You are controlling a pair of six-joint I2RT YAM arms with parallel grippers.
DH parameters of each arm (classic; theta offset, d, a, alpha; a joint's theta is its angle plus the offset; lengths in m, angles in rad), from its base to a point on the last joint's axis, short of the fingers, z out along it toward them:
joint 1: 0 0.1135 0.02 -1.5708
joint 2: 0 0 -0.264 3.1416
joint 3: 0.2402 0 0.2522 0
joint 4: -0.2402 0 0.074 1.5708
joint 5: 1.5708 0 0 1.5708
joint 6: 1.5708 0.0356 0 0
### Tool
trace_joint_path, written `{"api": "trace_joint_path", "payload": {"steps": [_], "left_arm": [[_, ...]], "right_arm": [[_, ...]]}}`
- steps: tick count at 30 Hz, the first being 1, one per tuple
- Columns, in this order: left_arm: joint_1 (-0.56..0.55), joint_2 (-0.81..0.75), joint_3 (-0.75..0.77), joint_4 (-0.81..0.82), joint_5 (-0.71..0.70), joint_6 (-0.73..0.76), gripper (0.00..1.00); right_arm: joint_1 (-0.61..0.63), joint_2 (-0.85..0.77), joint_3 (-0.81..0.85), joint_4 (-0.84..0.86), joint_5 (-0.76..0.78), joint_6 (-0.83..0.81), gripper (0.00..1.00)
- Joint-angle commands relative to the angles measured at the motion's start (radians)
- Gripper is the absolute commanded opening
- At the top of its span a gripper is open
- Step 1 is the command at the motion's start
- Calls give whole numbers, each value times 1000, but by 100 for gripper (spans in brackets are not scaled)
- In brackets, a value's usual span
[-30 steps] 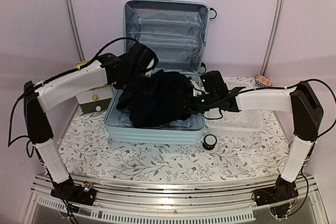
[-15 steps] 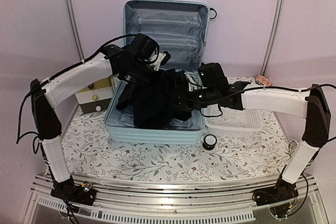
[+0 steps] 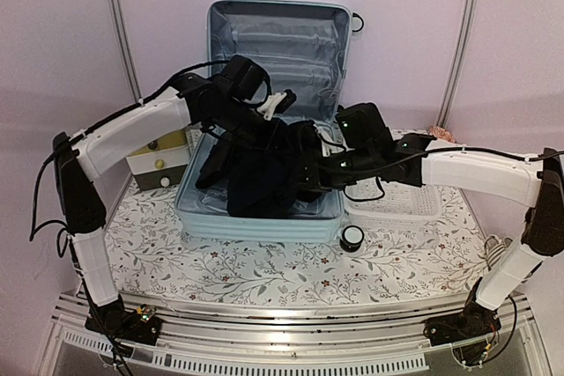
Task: Open, take out, and arrange the luggage
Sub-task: Pick up the clothes from the opened luggage.
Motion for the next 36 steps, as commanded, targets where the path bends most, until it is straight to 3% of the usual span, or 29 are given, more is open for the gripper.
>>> {"api": "trace_joint_path", "payload": {"steps": [1,6,13,21,36], "left_arm": [[-40,-12,64,50,110,22,0],[-58,-39,37,56,147,22,0],[-85,-73,-137,166,196,-8,1],[-83,-105,-224,210,56,-20,0],[158,-300,-387,186,13,-22,0]], "right_arm": [[71,-77,65,18,-85,-19,3],[106,-100,77,-49,-51,-35,3],[107,-160,-27,-135,7,-28,4],[98,-209,-151,-156,117,16,4],[-41,-276,-238,-275,171,-9,5]]}}
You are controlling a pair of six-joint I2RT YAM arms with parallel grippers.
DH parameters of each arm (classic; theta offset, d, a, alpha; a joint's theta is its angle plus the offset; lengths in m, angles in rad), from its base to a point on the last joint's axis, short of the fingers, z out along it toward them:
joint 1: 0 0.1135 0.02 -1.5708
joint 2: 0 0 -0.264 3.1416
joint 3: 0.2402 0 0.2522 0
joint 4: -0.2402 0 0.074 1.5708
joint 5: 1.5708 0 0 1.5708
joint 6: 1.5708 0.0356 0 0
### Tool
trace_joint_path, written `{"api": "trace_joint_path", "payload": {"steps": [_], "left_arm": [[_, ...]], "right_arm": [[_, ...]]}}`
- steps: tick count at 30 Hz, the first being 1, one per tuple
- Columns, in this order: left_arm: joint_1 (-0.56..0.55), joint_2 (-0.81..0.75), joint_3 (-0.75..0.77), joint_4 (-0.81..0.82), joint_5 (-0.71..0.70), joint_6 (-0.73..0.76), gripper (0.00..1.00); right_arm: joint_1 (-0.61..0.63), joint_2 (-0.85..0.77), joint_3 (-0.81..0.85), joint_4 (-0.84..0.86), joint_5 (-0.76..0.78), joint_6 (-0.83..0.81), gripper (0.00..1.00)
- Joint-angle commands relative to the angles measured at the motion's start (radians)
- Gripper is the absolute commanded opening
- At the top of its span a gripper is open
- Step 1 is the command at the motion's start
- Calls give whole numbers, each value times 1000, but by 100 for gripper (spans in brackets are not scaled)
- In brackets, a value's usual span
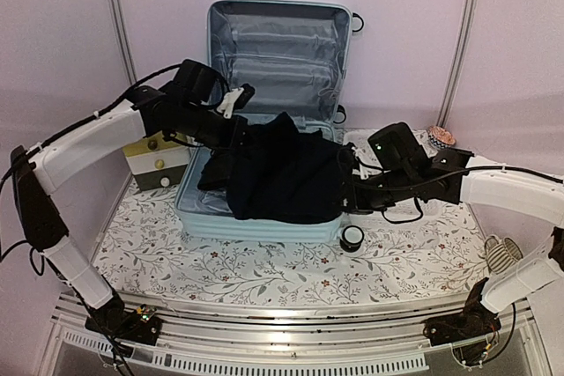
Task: Open, take out, and arrange the luggage
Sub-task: Pick up the clothes from the opened luggage.
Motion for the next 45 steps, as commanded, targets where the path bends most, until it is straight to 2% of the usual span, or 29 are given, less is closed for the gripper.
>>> {"api": "trace_joint_path", "payload": {"steps": [1,9,15,17,19,22,29,34,38,41,45], "left_arm": [[55,-37,-53,4,-15,6,0],[206,-147,-213,34,-33,3,0],[353,-203,-390,98,5,0,0],[388,-213,-434,117,8,1,0],[413,-217,-469,130,15,4,0],[426,-217,-505,153,42,4,0],[432,-229,-519,172,68,6,0],[445,-243,-522,174,116,3,0],[453,-253,-522,177,171,3,0],[457,-265,-520,176,205,1,0],[460,-273,-513,172,242,0,0]], "right_arm": [[-10,-25,-6,-78,19,-22,5],[-30,-24,6,-228,167,-23,11],[-30,23,52,-315,188,-53,12],[-29,38,75,-339,209,-59,17],[-30,36,112,-350,235,-70,32],[-11,45,207,-342,230,-140,42],[147,275,523,-414,343,-327,56],[241,475,741,-427,426,-449,61],[265,618,917,-445,472,-508,74],[276,694,978,-439,504,-526,81],[279,743,992,-440,556,-528,80]]}}
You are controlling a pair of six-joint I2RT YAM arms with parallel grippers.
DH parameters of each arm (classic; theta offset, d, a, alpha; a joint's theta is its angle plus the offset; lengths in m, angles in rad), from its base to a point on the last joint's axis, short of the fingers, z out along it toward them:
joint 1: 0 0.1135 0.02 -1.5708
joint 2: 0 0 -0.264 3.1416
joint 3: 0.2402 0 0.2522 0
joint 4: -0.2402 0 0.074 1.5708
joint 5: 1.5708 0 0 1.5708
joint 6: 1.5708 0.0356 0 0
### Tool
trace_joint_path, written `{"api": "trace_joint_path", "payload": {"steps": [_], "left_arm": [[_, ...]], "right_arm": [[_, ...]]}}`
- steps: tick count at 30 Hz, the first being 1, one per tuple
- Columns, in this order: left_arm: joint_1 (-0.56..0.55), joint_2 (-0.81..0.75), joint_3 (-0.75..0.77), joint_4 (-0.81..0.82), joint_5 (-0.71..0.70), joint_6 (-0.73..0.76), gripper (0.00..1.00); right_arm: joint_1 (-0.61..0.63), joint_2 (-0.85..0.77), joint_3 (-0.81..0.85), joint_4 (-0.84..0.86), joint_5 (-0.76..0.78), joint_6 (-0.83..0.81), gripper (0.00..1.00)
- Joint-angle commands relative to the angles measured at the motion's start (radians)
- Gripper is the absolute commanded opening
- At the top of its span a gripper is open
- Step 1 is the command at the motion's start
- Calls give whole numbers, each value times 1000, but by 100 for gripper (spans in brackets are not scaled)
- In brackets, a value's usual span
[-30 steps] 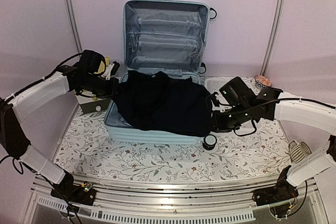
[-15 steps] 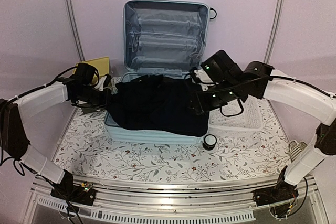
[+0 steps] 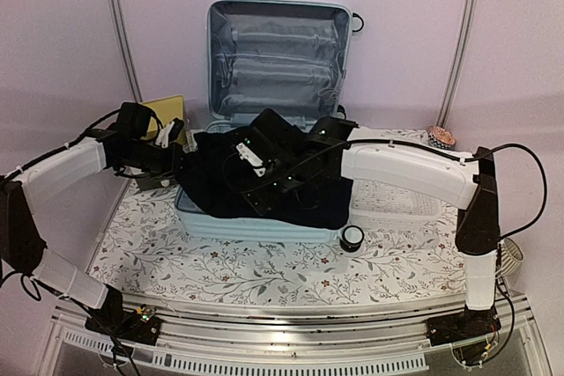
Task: Open, take out, and arrange the luggage
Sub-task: Pick up the clothes from the opened luggage.
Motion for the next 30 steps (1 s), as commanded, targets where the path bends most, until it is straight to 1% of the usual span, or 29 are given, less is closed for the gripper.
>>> {"api": "trace_joint_path", "payload": {"steps": [1,4,7,9,10,11,12,14,16,18,23,27,30], "left_arm": [[18,-31,0,16,62,5,0],[17,-32,4,15,74,4,0],[17,-30,11,14,92,-2,0],[18,-29,16,15,121,-9,0],[20,-30,18,17,140,-14,0],[18,-30,21,18,160,-21,0],[18,-31,23,21,182,-26,0],[17,-36,27,28,229,-50,0],[13,-39,34,37,265,-80,0],[4,-45,30,66,306,-108,0],[-7,-43,32,104,340,-148,0],[-8,-37,35,118,385,-167,0],[-9,-47,28,136,405,-187,0]], "right_arm": [[3,52,38,-27,120,-21,80],[4,65,39,-36,183,-3,76],[4,67,39,-23,177,-6,64],[4,65,39,-7,170,-16,48],[3,62,39,3,173,-17,38],[3,56,37,16,178,-19,27],[4,47,29,35,181,-19,18],[3,7,4,92,186,-17,7],[3,-35,-31,167,182,-19,4],[2,-74,-67,260,162,-30,3],[3,-139,-148,536,34,-91,3],[4,-136,-198,781,-113,-134,3],[12,-85,-196,896,-179,-160,2]]}}
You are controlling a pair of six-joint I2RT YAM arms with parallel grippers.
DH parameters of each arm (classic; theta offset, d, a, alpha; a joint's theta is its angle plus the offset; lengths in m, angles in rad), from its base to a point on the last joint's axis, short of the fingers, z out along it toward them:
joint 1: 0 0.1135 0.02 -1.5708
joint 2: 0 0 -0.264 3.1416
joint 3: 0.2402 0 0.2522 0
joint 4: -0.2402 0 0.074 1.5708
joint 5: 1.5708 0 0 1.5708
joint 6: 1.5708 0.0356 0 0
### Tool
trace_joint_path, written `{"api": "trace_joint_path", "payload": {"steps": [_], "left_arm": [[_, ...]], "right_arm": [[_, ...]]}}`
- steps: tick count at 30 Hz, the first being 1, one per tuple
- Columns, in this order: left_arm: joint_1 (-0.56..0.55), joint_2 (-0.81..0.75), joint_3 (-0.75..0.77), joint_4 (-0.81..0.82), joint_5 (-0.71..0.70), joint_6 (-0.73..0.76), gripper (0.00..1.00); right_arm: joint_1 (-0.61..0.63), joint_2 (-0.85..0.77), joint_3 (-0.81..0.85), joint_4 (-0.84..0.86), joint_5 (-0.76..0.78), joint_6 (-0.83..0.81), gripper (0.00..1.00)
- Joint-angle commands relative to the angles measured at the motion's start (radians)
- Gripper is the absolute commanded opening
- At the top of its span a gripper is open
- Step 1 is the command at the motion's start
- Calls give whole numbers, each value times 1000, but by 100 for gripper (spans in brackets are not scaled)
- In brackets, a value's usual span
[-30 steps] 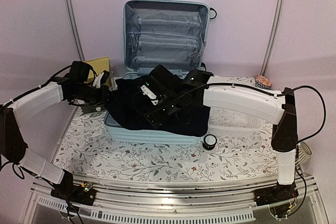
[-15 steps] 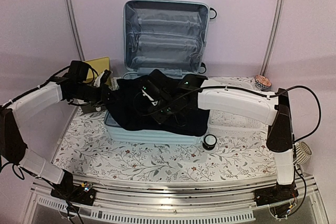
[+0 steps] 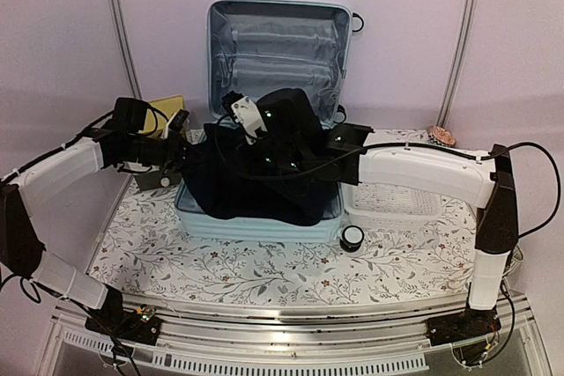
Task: Open, take out, and arrange the luggage
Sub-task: Pick up the clothes from the opened luggage.
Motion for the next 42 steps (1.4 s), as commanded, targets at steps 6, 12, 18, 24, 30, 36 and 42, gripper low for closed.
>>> {"api": "trace_joint_path", "payload": {"steps": [6,12,18,24,30,36,42], "left_arm": [[8,-32,18,49,74,-52,0],[33,-5,-6,86,109,-74,0],[34,16,-25,123,136,-95,4],[80,-23,-64,139,133,-100,28],[139,-71,-190,279,214,-178,35],[154,-77,-225,311,256,-185,43],[164,-87,-239,337,289,-202,65]], "right_arm": [[39,168,45,433,-206,-117,3],[63,254,46,479,-271,-191,3],[68,271,30,497,-304,-217,4],[68,256,-13,524,-275,-208,4],[66,250,-34,549,-255,-182,3],[62,254,-41,559,-249,-164,3],[60,266,-37,557,-260,-168,3]]}}
